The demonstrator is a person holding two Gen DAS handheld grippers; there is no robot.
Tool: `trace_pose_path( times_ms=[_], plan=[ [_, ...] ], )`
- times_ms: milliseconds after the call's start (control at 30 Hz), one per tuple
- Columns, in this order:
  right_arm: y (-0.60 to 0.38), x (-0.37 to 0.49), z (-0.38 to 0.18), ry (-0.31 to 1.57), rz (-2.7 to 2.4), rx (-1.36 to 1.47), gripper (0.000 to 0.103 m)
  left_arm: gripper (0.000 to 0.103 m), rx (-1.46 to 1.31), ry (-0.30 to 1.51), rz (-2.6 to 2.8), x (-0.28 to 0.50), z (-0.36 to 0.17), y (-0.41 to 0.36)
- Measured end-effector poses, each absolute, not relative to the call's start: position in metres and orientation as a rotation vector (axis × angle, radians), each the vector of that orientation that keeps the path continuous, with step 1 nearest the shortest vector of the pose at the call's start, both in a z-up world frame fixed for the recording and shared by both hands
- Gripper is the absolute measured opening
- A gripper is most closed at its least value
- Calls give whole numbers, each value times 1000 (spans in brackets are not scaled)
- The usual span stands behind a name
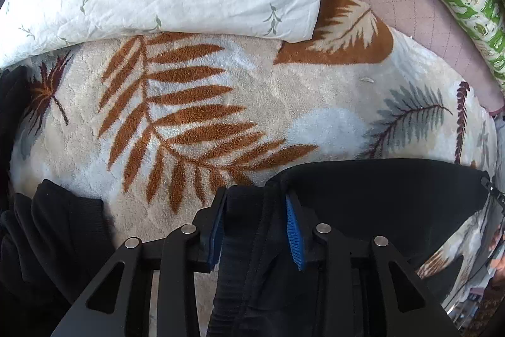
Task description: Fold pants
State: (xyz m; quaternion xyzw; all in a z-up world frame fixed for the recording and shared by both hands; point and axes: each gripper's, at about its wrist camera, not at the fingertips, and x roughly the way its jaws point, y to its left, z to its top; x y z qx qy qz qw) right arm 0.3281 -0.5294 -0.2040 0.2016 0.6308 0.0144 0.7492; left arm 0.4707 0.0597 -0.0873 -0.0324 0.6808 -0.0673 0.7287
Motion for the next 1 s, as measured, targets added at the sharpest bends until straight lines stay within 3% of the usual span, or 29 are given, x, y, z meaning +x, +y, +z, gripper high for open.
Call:
trace_pose_path(
  times_ms=[367,667,1000],
  plan=[
    [-508,302,-139,1214,42,229,7,30,43,1316,-84,419,-6,45],
    [-477,240,-85,1051,74,89,7,30,46,1158,-37,323,60,69],
    [-446,131,-99,1015,133,41,7,28,-27,1183,-37,220,35,98]
  ],
)
